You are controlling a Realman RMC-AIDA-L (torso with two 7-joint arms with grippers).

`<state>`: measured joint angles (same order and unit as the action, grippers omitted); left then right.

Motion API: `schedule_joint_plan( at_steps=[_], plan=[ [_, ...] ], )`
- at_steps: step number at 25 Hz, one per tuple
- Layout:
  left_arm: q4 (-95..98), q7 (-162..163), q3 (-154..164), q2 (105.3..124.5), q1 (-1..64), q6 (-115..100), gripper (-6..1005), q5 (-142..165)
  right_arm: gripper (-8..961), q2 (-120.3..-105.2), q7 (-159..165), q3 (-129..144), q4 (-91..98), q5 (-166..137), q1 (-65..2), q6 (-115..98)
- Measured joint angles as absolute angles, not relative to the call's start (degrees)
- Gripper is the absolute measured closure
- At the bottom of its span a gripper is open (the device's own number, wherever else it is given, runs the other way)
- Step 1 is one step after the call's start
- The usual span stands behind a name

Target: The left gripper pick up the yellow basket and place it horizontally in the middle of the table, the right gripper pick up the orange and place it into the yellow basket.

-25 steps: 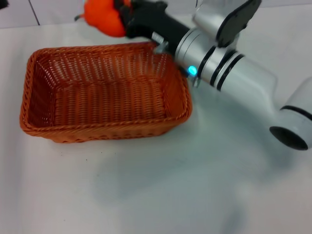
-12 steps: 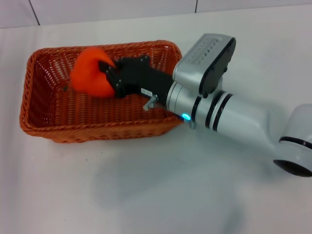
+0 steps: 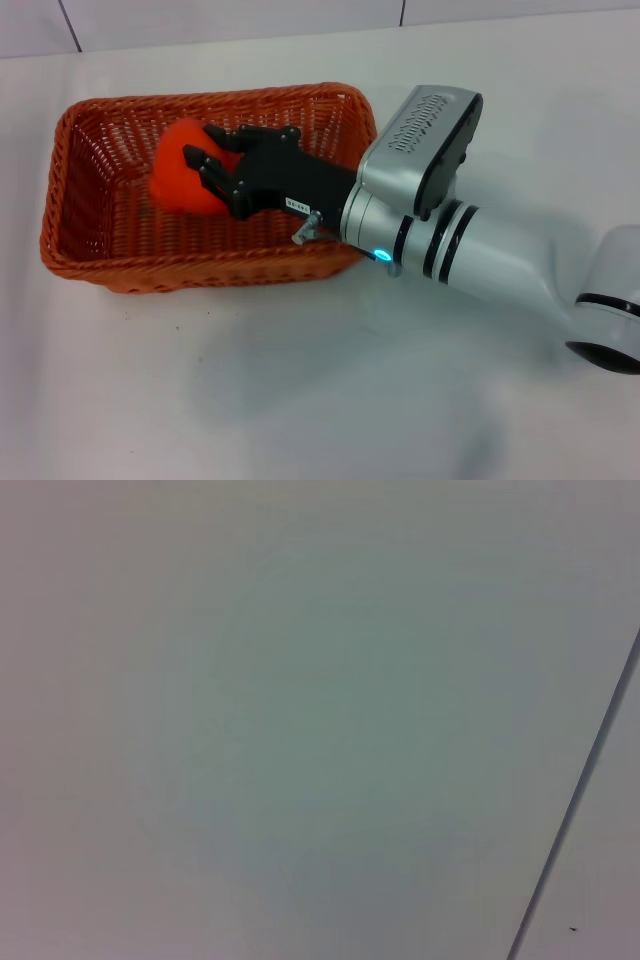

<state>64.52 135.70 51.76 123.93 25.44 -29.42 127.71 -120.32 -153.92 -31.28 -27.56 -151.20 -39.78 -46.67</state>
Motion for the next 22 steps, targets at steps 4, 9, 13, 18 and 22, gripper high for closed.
schedule_joint_plan(
  at_steps=[4,9,13,18,22],
  plan=[
    [64.5,135.7,51.9,123.93,25.3,-29.2,110,127.7,685,-120.32,-153.9,-31.1,-27.6,-151.2,-39.3,-47.6],
    [64.6,135.7,52.1,123.93,25.2,-29.0,108,127.4,553,-120.32,-154.2,-31.1,-27.3,-151.2,-39.3,-47.4],
    [64.6,135.7,52.2,123.94,25.1,-28.5,108,127.2,351,-120.33,-156.9,-31.9,-27.0,-151.1,-39.2,-48.5],
    [64.1,135.7,53.6,124.19,24.6,-25.4,107,127.2,181,-120.33,-162.1,-38.7,-25.9,-151.1,-37.6,-52.8],
    [63.8,135.7,55.7,124.19,23.7,-22.2,107,127.2,72,-120.07,-162.3,-47.2,-21.9,-151.1,-37.4,-55.7]
  ],
)
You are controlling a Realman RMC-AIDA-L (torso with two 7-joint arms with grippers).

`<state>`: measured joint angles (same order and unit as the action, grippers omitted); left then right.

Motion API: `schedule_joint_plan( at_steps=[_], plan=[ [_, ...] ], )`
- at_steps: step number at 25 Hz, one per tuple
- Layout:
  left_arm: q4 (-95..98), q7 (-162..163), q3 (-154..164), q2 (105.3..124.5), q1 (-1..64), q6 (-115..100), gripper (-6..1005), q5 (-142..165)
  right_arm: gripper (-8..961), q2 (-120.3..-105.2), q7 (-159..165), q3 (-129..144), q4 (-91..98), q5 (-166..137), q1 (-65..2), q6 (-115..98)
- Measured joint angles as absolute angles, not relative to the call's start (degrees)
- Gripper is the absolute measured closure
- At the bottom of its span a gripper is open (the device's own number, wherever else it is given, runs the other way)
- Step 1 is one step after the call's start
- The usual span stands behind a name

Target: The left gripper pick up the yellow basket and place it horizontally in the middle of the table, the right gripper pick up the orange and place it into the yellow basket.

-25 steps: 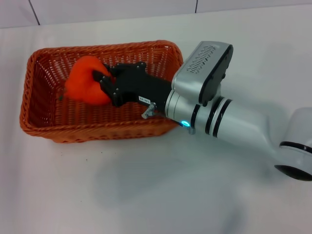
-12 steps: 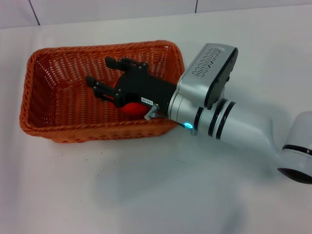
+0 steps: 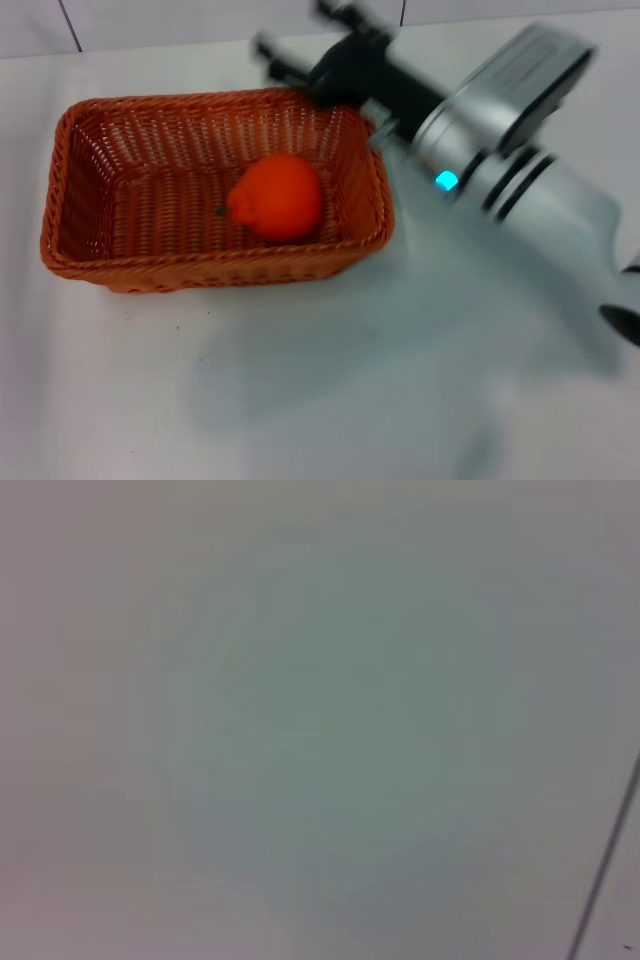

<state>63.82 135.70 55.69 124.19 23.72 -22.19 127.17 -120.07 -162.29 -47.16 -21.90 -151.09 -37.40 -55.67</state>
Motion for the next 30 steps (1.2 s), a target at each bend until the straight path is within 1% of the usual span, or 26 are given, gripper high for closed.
schedule_joint_plan(
  at_steps=[2,7,12,19,23,30],
  plan=[
    [63.7,135.7,57.6,124.19,22.9,-19.3,107,127.2,22,-119.97,-162.3,-52.6,-19.2,-150.9,-37.2,-57.1],
    [62.2,135.7,66.3,124.27,19.6,-5.1,107,127.2,22,-119.75,-162.3,-64.2,-13.4,-150.8,-35.8,-59.1],
    [57.0,135.8,78.6,124.26,16.4,17.8,110,127.6,22,-119.54,-162.4,-70.7,-12.0,-150.8,-32.1,-61.0],
    [41.9,139.9,91.6,124.27,16.3,49.1,113,127.7,22,-119.6,-162.4,-73.5,-10.6,-150.8,-28.7,-61.7],
    [36.5,145.8,92.7,124.22,16.4,54.6,114,127.7,22,-119.75,-162.4,-73.5,-8.7,-150.8,-28.2,-61.6],
    [33.1,154.0,94.4,123.94,16.0,52.0,114,127.7,22,-119.96,-162.4,-73.2,-8.5,-150.8,-27.0,-60.4]
  ],
)
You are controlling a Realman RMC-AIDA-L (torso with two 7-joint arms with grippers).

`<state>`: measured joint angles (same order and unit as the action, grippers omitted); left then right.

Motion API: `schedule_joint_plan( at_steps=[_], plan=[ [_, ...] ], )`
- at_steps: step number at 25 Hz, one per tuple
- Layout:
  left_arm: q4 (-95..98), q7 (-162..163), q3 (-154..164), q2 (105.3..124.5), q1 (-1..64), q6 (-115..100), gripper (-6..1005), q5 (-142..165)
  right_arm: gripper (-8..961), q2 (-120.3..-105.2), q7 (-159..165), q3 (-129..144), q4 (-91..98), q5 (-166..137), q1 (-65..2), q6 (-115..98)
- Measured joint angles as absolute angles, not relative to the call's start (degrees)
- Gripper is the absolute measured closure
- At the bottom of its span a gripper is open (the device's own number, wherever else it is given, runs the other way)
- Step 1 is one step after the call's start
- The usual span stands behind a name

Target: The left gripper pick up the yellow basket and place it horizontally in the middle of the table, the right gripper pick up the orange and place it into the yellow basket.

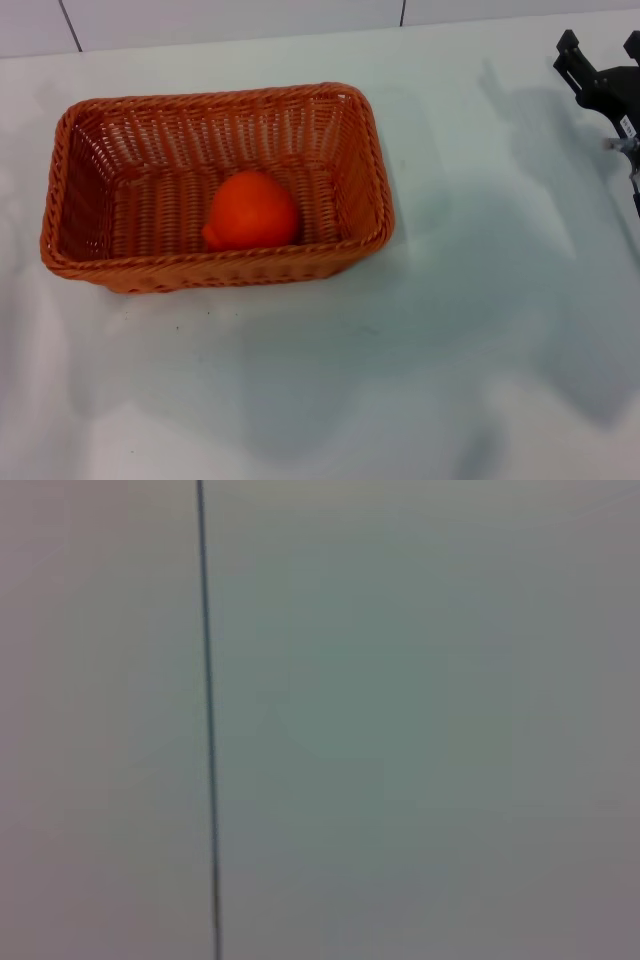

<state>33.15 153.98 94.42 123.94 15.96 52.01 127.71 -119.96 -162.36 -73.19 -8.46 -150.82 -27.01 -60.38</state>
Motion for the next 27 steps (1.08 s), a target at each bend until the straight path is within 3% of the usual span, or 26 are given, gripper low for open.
schedule_joint_plan(
  at_steps=[27],
  plan=[
    [48.4,161.4,91.0,123.22,16.1,32.9,113,134.4,22,-119.79,-162.3,-73.7,-8.4,-150.8,-26.8,-58.8]
  ],
)
